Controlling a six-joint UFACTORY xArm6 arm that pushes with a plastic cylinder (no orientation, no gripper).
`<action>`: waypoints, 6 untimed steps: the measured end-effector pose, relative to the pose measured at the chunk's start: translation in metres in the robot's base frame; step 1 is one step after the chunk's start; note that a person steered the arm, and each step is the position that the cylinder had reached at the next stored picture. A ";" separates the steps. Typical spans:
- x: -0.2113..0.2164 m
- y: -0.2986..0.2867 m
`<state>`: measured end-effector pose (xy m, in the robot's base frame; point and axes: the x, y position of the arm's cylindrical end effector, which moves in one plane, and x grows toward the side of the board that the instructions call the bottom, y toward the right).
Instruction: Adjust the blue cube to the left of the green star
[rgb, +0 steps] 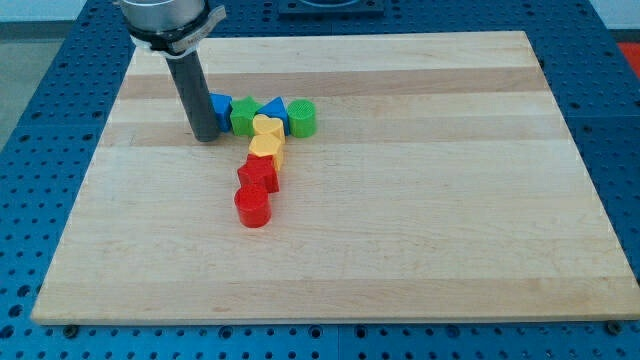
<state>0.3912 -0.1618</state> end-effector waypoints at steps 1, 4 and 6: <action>0.009 0.000; 0.044 -0.039; -0.025 -0.117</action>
<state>0.3665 -0.2786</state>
